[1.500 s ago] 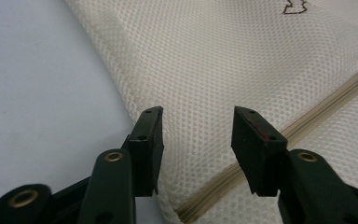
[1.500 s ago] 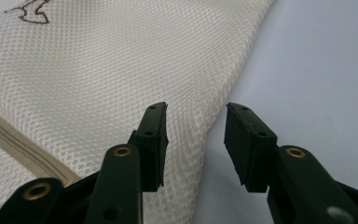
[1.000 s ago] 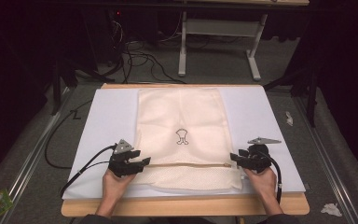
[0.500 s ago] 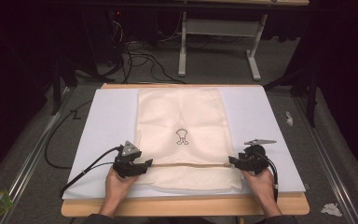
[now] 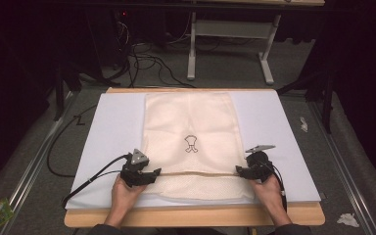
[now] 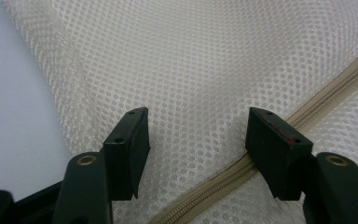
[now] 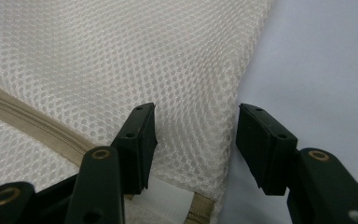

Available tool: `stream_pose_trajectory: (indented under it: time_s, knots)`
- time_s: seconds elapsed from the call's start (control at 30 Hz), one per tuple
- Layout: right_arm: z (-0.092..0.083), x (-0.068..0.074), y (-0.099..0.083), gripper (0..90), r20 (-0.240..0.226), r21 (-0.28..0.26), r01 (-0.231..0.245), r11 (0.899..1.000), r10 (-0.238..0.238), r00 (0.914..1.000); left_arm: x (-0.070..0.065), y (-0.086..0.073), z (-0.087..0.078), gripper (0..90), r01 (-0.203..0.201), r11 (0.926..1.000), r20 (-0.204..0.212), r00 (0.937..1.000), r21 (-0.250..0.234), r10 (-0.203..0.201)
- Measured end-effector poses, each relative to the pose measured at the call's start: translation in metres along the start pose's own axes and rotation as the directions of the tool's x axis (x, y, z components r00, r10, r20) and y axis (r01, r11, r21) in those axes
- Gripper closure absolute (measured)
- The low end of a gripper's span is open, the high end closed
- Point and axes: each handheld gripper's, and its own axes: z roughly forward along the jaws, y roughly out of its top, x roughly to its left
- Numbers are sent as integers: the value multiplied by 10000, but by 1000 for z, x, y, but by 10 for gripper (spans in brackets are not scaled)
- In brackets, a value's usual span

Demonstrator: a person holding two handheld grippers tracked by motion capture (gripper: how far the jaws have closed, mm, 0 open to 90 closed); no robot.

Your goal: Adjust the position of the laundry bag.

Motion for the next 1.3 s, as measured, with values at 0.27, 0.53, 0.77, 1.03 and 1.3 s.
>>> stream_pose_trajectory:
  time_s: [0.27,0.53,0.77,1.03,1.3]
  knots:
    - [4,6,8,413,-175,301,138,9995,-133,9998,-1,-1,1,400,-68,10000,-43,10000,-20,68]
    - [11,12,21,288,-200,825,238,9963,-222,9996,-1,-1,1,400,-75,10000,-26,10000,-12,75]
    - [17,19,28,190,-198,1107,305,9934,-285,9994,0,0,1,401,-18,10000,-1,10000,18,18]
    - [16,24,32,366,-300,1227,833,9889,-802,9963,0,2,1,402,-17,9998,4,10000,175,17]
    - [12,14,32,717,-817,988,772,9921,-693,9943,0,3,1,404,-22,9998,8,10000,196,22]
